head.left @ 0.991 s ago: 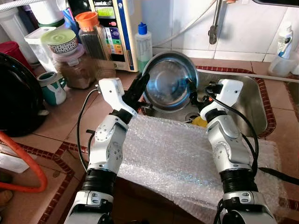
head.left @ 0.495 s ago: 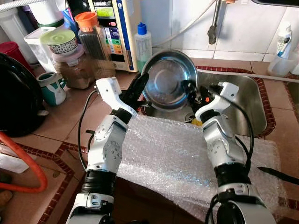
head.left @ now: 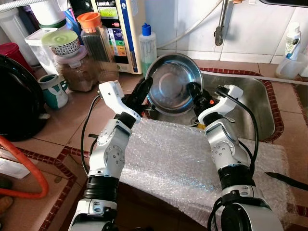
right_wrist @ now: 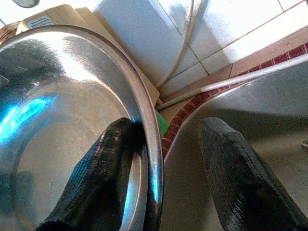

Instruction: Kitchen organization

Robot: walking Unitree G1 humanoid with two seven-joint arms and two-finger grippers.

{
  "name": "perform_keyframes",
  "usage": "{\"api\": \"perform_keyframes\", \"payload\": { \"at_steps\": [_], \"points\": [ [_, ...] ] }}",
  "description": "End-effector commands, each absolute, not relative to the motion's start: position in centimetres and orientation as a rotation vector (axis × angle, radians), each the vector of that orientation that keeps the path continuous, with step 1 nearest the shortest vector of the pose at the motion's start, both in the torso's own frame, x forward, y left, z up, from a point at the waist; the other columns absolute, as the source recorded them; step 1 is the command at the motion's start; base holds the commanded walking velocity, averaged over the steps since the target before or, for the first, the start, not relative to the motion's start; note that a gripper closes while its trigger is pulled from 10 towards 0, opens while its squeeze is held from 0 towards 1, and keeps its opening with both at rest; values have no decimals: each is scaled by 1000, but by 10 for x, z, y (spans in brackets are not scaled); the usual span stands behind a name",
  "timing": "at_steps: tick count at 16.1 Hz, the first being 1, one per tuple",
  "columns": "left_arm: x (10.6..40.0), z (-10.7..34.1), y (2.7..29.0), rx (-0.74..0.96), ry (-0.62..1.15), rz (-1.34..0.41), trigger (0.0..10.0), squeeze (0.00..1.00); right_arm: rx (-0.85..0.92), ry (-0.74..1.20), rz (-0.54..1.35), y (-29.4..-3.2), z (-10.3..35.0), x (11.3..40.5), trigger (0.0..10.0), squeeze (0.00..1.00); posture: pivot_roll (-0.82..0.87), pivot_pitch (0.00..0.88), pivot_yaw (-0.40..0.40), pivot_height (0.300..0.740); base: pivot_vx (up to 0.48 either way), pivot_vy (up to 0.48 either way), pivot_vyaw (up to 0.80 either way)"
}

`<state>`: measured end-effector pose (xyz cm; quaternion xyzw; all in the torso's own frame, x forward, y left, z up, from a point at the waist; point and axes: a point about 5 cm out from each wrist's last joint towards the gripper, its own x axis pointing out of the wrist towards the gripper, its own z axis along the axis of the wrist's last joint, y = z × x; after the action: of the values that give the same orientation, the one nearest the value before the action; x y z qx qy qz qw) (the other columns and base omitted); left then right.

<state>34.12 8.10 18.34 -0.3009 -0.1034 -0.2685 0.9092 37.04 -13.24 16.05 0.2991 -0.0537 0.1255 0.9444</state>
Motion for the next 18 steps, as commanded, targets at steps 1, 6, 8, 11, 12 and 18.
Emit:
{"api": "perform_keyframes", "payload": {
  "at_steps": [1, 6, 8, 11, 12, 18],
  "points": [
    [339, 192, 82, -620, -248, -572, 0, 0, 621, -102, 251, -133, 162, 374, 0, 0, 29, 56, 129, 740, 0, 0, 0],
    [339, 192, 83, -614, -245, -569, 0, 0, 620, -102, 245, -133, 161, 374, 0, 0, 28, 59, 132, 740, 0, 0, 0],
    [339, 191, 83, -611, -235, -564, 0, 0, 620, -101, 242, -133, 161, 373, 0, 0, 26, 63, 133, 740, 0, 0, 0],
    [340, 190, 82, -594, -222, -561, 3804, 0, 627, -97, 229, -136, 158, 372, 0, 0, 26, 63, 136, 740, 0, 0, 0],
    [340, 189, 82, -590, -218, -562, 3765, 0, 627, -97, 228, -136, 158, 372, 0, 0, 26, 63, 137, 740, 0, 0, 0],
    [340, 184, 82, -585, -174, -549, 10000, 1000, 620, -108, 179, -137, 159, 374, 0, 0, 32, 65, 144, 740, 0, 0, 0]
  ]
}}
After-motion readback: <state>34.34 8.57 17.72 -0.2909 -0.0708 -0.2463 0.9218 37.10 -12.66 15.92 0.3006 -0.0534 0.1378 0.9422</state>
